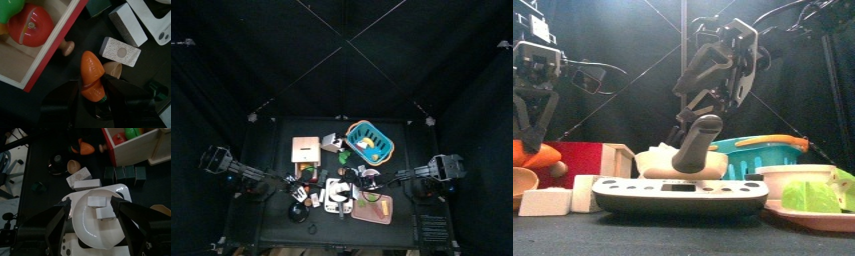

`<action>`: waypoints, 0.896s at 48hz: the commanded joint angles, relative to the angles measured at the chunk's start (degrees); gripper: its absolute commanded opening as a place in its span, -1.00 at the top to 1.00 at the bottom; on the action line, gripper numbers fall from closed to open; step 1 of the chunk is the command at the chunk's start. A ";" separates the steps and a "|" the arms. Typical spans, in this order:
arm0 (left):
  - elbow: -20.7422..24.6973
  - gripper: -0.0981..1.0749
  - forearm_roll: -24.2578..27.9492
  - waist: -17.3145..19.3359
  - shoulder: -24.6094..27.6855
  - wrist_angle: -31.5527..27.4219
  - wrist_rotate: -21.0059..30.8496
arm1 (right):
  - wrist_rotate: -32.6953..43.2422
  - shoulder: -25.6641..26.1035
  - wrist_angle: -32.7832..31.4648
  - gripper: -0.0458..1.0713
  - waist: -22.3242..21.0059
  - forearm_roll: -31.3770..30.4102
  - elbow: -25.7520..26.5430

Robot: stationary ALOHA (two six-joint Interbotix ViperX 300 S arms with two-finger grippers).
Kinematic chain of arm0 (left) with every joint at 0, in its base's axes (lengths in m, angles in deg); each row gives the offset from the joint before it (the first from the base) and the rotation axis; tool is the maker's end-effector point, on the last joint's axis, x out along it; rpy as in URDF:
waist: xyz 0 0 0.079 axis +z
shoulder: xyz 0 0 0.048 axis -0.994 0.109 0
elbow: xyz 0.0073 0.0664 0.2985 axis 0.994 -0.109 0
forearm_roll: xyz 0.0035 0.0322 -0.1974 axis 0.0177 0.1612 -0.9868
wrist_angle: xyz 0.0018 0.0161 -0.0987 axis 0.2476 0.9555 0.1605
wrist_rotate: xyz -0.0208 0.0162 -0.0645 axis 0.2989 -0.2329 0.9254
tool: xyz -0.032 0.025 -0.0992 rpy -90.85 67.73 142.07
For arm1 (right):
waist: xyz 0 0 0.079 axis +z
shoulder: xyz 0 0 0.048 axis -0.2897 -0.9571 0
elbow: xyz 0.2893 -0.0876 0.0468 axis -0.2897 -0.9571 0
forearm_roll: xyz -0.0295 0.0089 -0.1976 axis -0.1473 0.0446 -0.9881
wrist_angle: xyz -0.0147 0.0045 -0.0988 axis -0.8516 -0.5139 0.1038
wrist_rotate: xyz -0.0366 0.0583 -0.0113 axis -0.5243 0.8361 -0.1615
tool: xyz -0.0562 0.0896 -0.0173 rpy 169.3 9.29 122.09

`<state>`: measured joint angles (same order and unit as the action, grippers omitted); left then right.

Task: Place carrot in drawer

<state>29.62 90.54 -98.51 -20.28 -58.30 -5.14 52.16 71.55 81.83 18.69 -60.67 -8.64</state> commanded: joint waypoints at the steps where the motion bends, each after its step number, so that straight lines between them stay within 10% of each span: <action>1: 2.37 -0.41 0.18 -0.18 -2.72 -0.26 -0.62 | -0.09 1.14 0.26 -0.81 0.09 0.00 1.05; 24: -0.35 -0.40 4.48 12.74 -15.82 -6.24 -0.62 | -0.26 1.14 0.26 -0.81 0.09 0.00 1.05; 43: -5.63 -0.41 1.85 24.35 -16.08 3.43 -1.14 | -0.26 1.14 0.26 -0.81 0.00 0.00 0.97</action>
<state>24.00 92.82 -75.13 -36.28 -56.10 -6.20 51.98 71.46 81.83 18.78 -60.67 -8.56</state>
